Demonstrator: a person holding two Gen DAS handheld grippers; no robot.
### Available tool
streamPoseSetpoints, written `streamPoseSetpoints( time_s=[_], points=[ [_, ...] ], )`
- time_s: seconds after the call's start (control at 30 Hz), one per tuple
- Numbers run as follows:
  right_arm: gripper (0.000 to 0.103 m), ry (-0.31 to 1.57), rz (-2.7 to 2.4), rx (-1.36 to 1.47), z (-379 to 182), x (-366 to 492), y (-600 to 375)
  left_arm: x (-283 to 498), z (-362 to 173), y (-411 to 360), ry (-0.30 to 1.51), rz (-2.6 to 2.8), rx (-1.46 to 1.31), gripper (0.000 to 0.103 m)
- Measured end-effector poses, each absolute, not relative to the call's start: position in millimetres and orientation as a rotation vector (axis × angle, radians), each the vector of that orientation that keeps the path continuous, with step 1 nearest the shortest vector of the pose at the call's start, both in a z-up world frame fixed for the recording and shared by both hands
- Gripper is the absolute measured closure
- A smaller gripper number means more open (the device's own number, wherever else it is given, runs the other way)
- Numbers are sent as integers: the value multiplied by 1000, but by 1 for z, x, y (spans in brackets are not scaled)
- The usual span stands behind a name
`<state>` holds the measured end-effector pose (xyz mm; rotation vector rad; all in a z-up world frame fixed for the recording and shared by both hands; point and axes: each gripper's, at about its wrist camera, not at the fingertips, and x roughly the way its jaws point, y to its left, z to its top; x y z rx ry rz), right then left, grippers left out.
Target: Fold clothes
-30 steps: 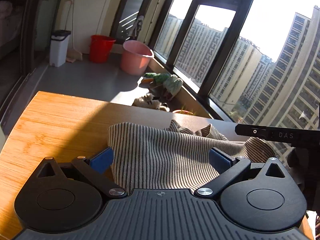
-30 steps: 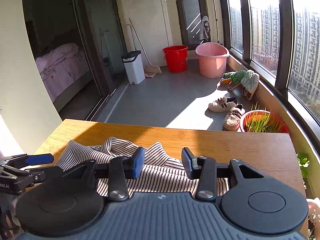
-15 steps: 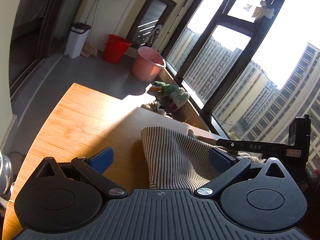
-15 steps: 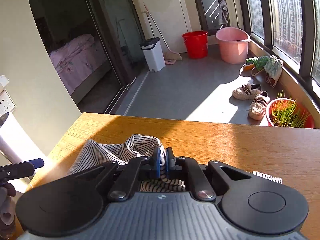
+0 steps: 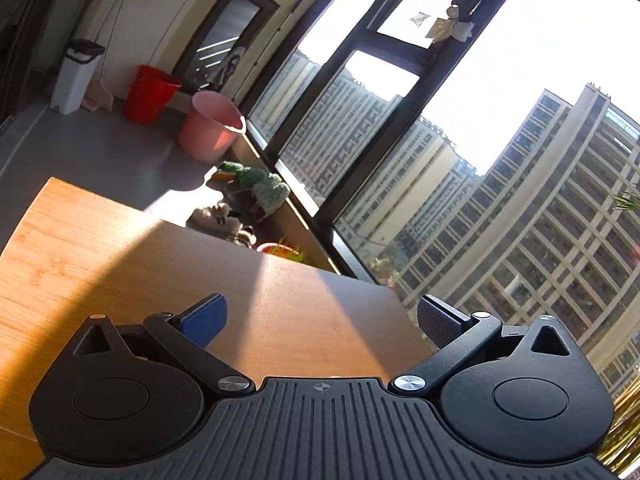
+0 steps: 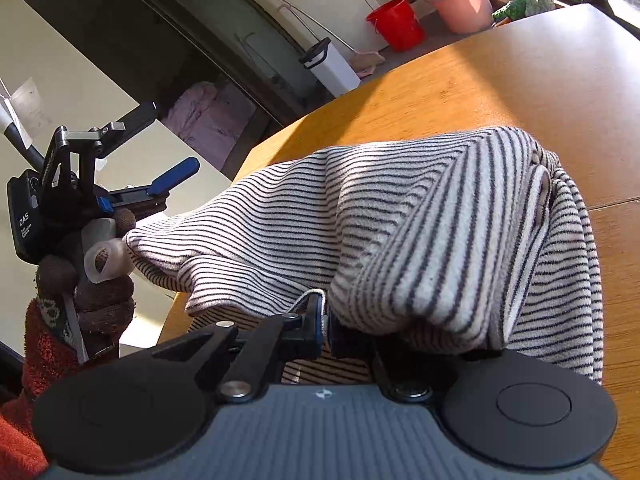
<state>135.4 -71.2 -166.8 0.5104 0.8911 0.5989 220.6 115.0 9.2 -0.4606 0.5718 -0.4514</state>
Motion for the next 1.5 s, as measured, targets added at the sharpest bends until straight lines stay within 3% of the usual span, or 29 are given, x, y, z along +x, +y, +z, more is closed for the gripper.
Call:
streamPoseSetpoints(
  time_s=[0.13,0.2,0.3,0.47,0.6,0.73,0.8,0.93,0.97,1.07,1.17,1.2,1.23,1.33,1.5],
  points=[
    [98,860,598,363,-152,126,-63,208,-9,98,669,-430,-360,6],
    [93,821,630,305,-134,117,-64,198,-17,95,701,-374,-256,12],
    [81,706,648,335,-107,107,-81,187,-28,97,745,-323,-156,6],
    [79,744,568,289,-117,107,-86,177,-28,111,782,-308,-163,4],
    [79,818,501,240,-134,111,-86,161,-12,132,757,-308,-260,5],
    [77,829,531,276,-130,102,-92,161,-17,160,828,-397,-581,5],
    [72,793,550,295,-119,98,-99,165,-27,162,863,-418,-659,5],
    [50,632,434,325,-84,99,-127,172,-44,148,911,-449,-671,7],
    [49,624,386,319,-82,103,-133,174,-47,144,923,-462,-676,7],
    [48,656,322,339,-94,115,-145,178,-53,136,936,-472,-685,16],
    [49,763,347,420,-126,125,-142,183,-55,133,939,-457,-689,36],
    [54,801,350,441,-137,129,-139,186,-54,134,938,-442,-689,47],
    [74,799,366,453,-137,127,-136,187,-52,136,933,-429,-688,53],
    [81,785,416,485,-133,122,-127,179,-39,142,887,-431,-659,57],
    [76,815,413,401,-124,105,-120,173,-50,151,906,-432,-703,53]
  ],
)
